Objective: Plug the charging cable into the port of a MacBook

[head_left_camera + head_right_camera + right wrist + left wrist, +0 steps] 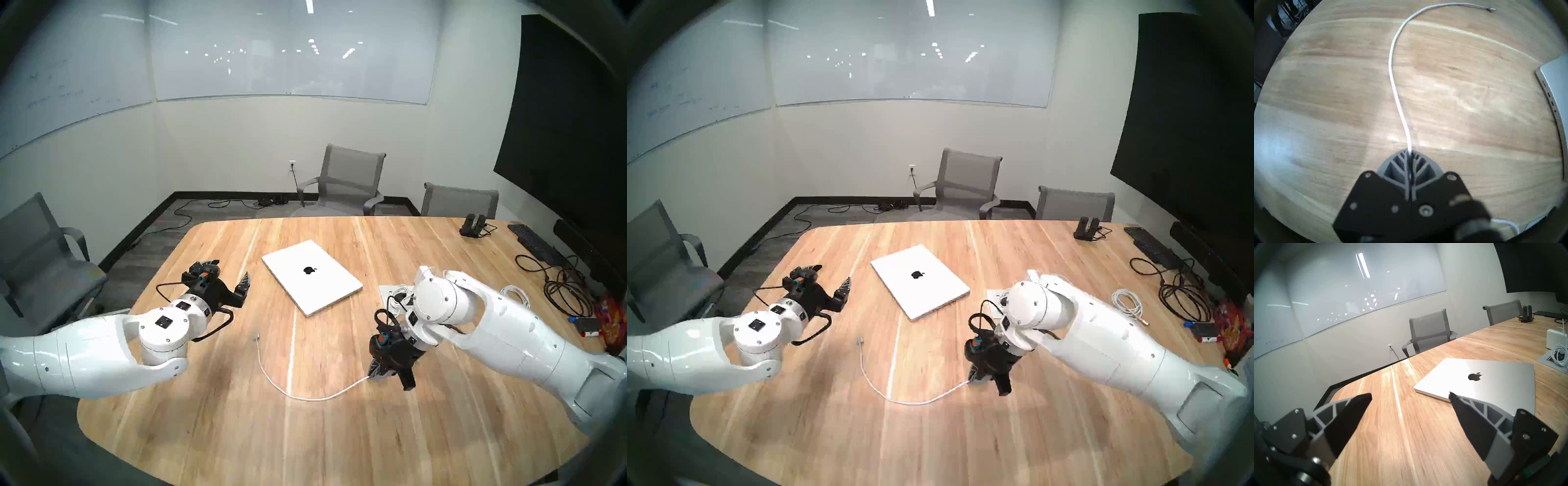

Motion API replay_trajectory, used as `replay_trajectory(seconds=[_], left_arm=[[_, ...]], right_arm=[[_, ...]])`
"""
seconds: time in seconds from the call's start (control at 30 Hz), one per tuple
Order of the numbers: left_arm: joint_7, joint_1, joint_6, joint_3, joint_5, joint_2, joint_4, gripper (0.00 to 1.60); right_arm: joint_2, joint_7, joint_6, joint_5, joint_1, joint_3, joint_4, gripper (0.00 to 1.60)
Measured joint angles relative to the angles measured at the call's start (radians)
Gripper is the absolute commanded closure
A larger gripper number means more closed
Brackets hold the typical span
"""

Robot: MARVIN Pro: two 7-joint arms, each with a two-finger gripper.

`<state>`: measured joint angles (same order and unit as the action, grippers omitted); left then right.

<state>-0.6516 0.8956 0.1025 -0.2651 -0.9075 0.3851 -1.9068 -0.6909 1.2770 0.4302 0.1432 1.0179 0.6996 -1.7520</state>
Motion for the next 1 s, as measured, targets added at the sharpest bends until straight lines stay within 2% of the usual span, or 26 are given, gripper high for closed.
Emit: replay_trajectory(seconds=[0.43,1.0], left_arm=[[0.000,0.000,0.000,0.000,0.000,0.000,0.000,0.00],[0.000,0.000,0.000,0.000,0.000,0.000,0.000,0.00]], right_arm=[[0.076,-0.029,0.005,-0.014,0.006,0.063,0.085,1.60],[0.177,-0.046,-0.048,-0.028,0.022,0.104,0.154,1.60]])
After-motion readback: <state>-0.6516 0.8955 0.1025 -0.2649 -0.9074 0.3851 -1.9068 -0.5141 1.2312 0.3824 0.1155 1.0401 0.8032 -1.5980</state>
